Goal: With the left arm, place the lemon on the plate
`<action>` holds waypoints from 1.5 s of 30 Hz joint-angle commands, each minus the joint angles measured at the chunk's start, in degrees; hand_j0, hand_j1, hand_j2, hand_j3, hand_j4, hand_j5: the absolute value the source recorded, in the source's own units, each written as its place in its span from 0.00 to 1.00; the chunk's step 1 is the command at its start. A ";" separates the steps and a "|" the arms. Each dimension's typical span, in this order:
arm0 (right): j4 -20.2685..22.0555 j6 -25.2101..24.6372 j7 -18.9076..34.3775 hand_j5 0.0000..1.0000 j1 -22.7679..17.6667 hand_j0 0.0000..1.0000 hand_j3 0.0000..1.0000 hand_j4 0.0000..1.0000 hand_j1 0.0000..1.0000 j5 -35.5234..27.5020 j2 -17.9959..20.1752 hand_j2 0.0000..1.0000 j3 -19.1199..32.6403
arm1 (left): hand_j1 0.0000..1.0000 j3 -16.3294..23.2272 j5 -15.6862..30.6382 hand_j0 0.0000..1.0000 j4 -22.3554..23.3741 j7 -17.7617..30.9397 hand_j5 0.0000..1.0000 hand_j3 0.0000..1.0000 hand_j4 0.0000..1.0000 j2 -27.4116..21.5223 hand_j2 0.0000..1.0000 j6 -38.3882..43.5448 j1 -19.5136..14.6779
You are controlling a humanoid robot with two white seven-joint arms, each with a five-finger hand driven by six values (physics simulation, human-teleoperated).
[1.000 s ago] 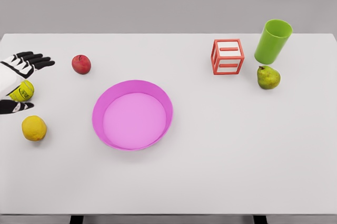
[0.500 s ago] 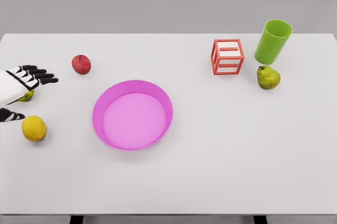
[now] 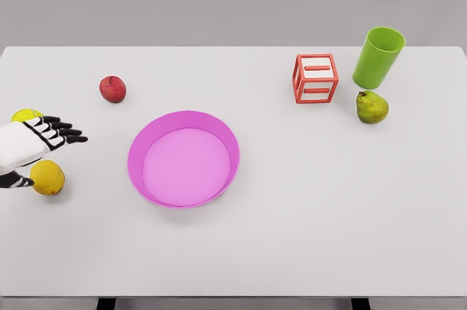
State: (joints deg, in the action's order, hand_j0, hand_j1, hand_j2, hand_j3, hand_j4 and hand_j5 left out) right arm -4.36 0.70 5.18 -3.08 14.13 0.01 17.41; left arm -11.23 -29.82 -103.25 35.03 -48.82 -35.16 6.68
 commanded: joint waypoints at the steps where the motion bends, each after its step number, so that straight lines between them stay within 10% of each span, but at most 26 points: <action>1: 0.05 0.00 0.01 1.00 0.00 1.00 1.00 1.00 1.00 0.02 -0.01 1.00 -0.01 | 1.00 0.24 -1.73 1.00 -0.03 -0.03 1.00 1.00 1.00 0.21 1.00 0.16 -0.09; 45: -0.03 0.00 0.01 1.00 0.00 1.00 1.00 1.00 1.00 0.02 -0.01 1.00 -0.01 | 0.94 1.38 -12.28 0.94 1.91 -0.03 0.94 0.94 0.94 1.36 0.94 0.16 2.02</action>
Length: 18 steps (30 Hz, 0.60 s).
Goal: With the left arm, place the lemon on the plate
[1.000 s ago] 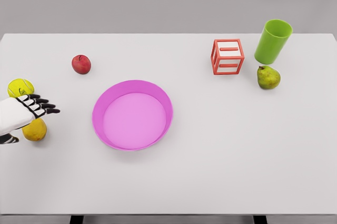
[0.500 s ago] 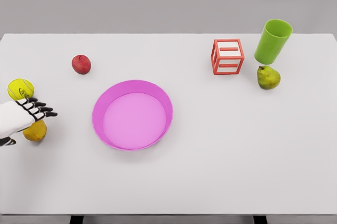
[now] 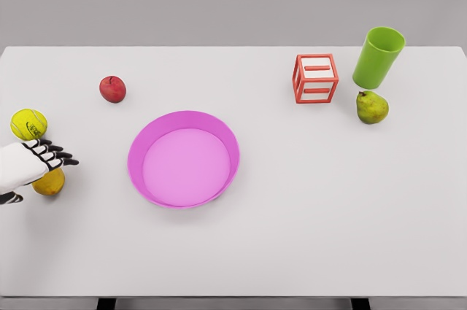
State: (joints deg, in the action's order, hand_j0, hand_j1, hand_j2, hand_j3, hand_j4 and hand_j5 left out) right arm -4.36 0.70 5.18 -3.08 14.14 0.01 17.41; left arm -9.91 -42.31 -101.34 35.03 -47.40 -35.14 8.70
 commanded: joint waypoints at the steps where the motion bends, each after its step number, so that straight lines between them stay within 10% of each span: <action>1: -0.04 0.00 0.01 1.00 0.00 1.00 1.00 1.00 1.00 0.01 -0.01 1.00 -0.01 | 0.94 0.06 0.21 0.94 0.00 -0.03 0.94 0.94 0.94 -0.06 0.94 0.14 0.00; 18: -0.04 0.00 0.01 1.00 0.00 1.00 1.00 1.00 1.00 0.01 -0.01 1.00 -0.01 | 0.92 0.94 0.39 0.92 0.00 -0.03 0.92 0.92 0.92 0.12 0.92 0.14 -0.44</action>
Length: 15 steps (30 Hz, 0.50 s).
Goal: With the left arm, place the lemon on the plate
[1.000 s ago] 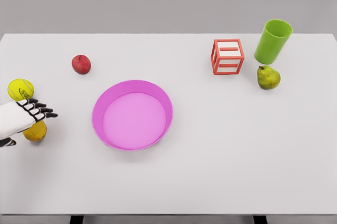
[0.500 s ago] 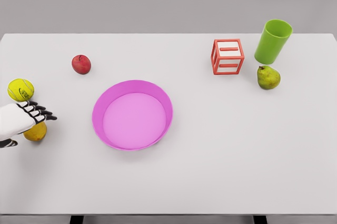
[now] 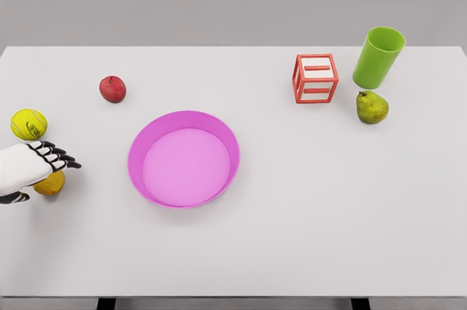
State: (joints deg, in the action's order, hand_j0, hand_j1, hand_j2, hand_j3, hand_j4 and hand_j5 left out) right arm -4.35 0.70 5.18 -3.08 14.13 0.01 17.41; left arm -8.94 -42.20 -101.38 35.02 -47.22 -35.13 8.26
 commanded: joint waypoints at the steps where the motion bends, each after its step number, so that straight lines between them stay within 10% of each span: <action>1: 0.05 0.00 0.01 1.00 0.00 1.00 1.00 1.00 1.00 0.02 -0.01 1.00 -0.01 | 0.92 -0.02 0.19 0.92 0.05 -0.02 0.92 0.92 0.92 -0.07 0.92 0.13 0.00; 15: -0.04 0.00 0.01 1.00 0.00 1.00 1.00 1.00 1.00 -0.07 -0.01 1.00 -0.01 | 0.84 1.56 0.10 0.84 0.13 -0.02 0.84 0.84 0.84 -0.07 0.84 0.13 -0.09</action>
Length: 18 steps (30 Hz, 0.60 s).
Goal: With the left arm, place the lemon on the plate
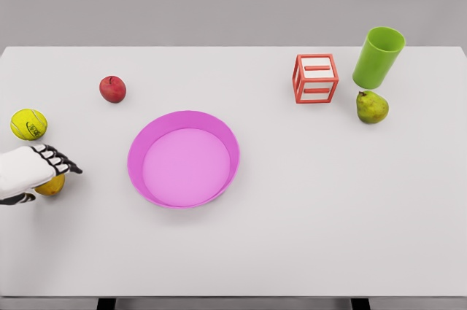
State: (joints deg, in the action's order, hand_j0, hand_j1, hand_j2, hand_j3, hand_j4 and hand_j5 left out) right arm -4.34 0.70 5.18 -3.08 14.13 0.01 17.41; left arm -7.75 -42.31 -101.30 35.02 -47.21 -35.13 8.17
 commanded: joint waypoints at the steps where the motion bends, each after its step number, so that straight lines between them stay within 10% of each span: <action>1: -0.05 0.00 0.01 1.00 0.00 1.00 1.00 1.00 1.00 -0.07 -0.01 1.00 -0.01 | 0.80 0.46 0.21 0.80 -0.03 -0.02 0.80 0.80 0.80 -0.07 0.80 0.13 0.00; 18: -0.05 0.00 0.01 1.00 0.00 1.00 1.00 1.00 1.00 0.02 -0.01 1.00 -0.01 | 0.58 0.28 0.56 0.58 0.49 -0.02 0.58 0.58 0.58 -0.78 0.58 0.13 0.18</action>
State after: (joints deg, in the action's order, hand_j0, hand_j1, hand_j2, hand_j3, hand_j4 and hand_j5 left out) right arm -4.34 0.70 5.18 -3.08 14.14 0.01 17.41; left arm -7.48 -42.11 -100.83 35.02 -47.91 -35.15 8.35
